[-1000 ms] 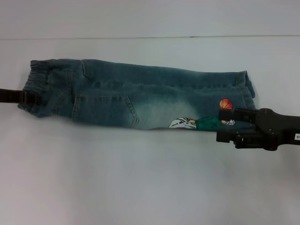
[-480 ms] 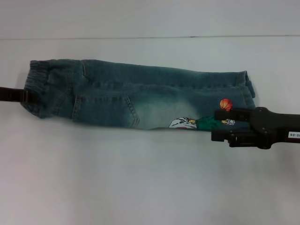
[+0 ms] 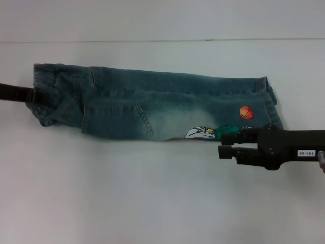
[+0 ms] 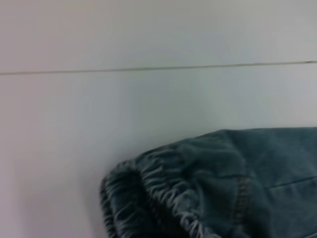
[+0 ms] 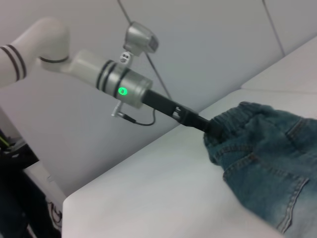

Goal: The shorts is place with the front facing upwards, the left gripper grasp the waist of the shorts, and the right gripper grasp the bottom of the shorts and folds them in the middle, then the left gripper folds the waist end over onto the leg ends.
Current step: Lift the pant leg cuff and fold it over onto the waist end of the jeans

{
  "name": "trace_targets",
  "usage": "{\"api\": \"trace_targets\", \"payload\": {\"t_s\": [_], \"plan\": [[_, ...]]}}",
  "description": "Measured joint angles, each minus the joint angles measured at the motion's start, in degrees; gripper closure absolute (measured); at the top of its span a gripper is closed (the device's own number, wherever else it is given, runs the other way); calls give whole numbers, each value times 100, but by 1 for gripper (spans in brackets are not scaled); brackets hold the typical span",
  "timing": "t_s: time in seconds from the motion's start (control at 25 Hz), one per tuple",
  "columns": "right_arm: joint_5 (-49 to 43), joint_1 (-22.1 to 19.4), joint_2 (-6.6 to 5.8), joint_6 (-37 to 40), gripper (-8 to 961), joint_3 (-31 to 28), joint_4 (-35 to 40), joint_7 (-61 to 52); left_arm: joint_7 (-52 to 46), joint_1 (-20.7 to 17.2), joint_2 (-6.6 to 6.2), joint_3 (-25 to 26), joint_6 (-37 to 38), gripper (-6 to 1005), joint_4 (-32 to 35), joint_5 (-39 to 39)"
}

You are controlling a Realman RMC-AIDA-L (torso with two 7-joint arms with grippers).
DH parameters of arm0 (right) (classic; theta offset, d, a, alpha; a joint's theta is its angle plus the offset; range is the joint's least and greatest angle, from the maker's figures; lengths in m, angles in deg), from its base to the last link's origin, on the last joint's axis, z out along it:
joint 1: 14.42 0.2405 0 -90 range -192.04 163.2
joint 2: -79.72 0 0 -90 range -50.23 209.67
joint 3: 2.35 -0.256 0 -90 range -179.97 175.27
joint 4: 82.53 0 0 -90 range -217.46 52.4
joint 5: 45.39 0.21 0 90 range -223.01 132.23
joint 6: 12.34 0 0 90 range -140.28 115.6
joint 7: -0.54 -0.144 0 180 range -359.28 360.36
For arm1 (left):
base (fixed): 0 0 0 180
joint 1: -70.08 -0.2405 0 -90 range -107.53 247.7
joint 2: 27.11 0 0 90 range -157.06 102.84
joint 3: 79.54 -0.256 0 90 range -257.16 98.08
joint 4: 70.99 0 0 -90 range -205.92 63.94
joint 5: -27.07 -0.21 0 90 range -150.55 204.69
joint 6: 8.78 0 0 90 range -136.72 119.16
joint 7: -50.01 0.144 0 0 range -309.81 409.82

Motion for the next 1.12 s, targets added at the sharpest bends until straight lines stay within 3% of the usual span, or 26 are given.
{"api": "trace_targets", "payload": {"t_s": [0.28, 0.4, 0.64, 0.84, 1.12], "plan": [[72, 62, 24, -432, 647, -245, -217, 119, -10, 79, 56, 20, 925, 937, 621, 483], [166, 106, 99, -788, 792, -463, -307, 161, -11, 127, 60, 15, 1232, 937, 798, 815], [1160, 109, 393, -2097, 880, -786, -730, 765, -109, 308, 50, 14, 1377, 936, 848, 1258], [2430, 435, 454, -3139, 954, -782, -1989, 2254, -219, 424, 55, 3, 1414, 936, 819, 1746], [3323, 1030, 530, -3837, 954, -986, -3339, 4168, -299, 683, 31, -19, 1537, 937, 650, 2389]]}}
